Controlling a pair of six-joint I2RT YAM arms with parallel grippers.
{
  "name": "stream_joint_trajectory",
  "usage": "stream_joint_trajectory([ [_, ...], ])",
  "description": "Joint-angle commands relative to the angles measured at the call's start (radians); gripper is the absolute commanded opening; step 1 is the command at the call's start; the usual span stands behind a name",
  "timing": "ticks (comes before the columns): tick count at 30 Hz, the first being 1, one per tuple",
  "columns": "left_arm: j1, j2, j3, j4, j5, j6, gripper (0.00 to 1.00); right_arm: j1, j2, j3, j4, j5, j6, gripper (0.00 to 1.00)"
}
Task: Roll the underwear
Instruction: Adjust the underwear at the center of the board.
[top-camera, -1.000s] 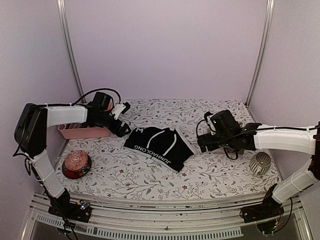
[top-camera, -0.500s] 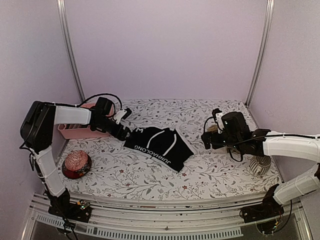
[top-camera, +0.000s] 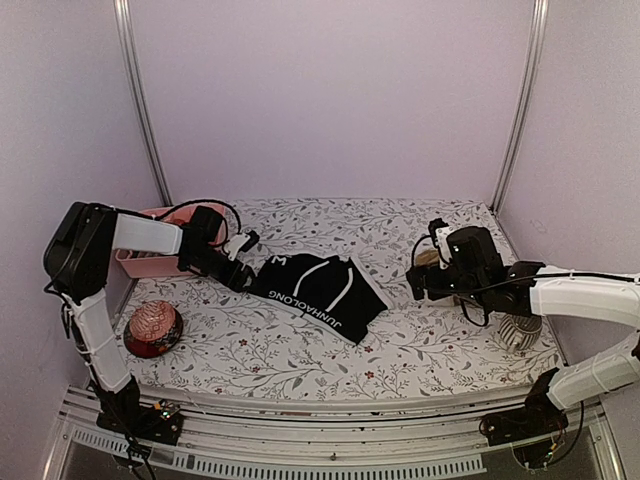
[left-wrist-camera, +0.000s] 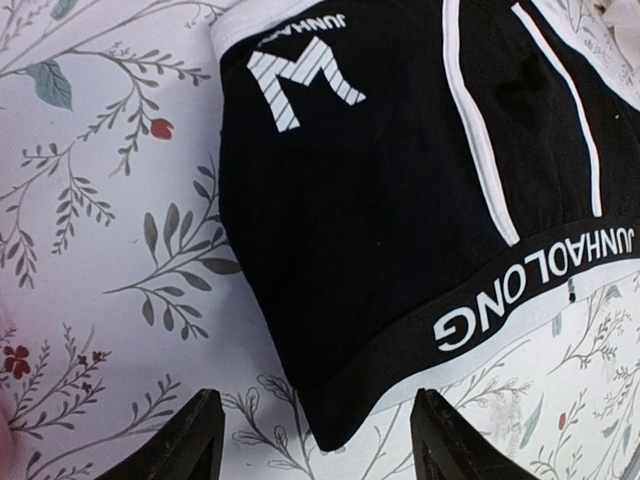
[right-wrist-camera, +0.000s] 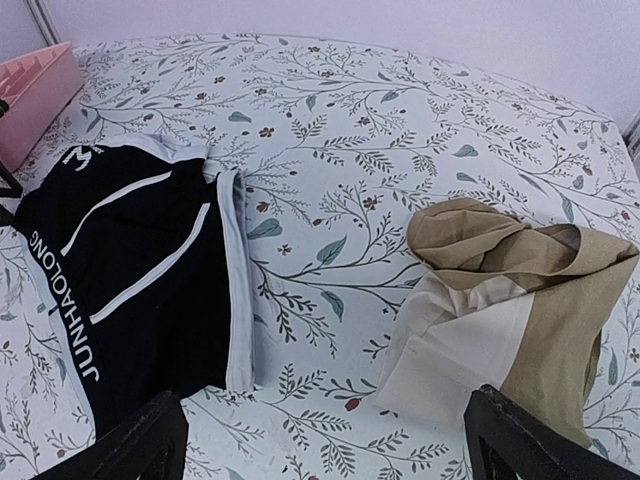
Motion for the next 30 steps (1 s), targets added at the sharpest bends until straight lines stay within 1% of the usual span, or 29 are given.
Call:
stream_joint_trajectory([
  [1,0.009,0.029,-0.011,-0.022,0.02,0.009,0.63,0.0,-0.041,-0.013,0.01,0.047,0.006,0.99],
  [6,0.008,0.068,0.006,-0.043,0.045,0.009,0.5,-0.002,-0.043,-0.013,0.008,0.049,0.006,0.99],
  [8,0.007,0.087,0.014,-0.047,0.053,0.009,0.42,-0.001,-0.043,-0.013,0.007,0.049,0.005,0.99],
  [10,0.004,0.112,0.022,-0.05,0.057,0.009,0.35,0.0,-0.043,-0.013,0.008,0.05,0.003,0.99],
  [12,0.003,0.12,0.035,-0.054,0.057,0.01,0.26,-0.002,-0.042,-0.012,0.007,0.049,0.002,0.99],
  [16,-0.01,0.133,0.076,-0.08,0.046,0.008,0.02,-0.001,-0.039,-0.014,0.008,0.049,-0.001,0.99],
  [17,-0.016,0.135,0.088,-0.085,0.034,0.008,0.0,-0.001,-0.038,-0.012,0.008,0.049,-0.002,0.99],
  [20,-0.042,0.136,0.138,-0.096,-0.036,-0.004,0.0,-0.001,-0.038,-0.012,0.008,0.048,-0.003,0.99],
  [24,-0.086,0.143,0.269,-0.114,-0.218,0.001,0.0,-0.001,-0.04,-0.014,0.008,0.049,-0.001,0.99],
  [25,-0.11,0.148,0.329,-0.132,-0.279,0.014,0.0,0.0,-0.04,-0.014,0.008,0.048,0.0,0.99],
  [28,-0.169,0.165,0.456,-0.171,-0.374,0.086,0.0,-0.001,-0.036,-0.016,0.012,0.051,-0.005,0.99],
  [30,-0.239,0.16,0.498,-0.18,-0.412,0.158,0.0,0.0,-0.031,-0.016,0.017,0.048,-0.015,0.99],
])
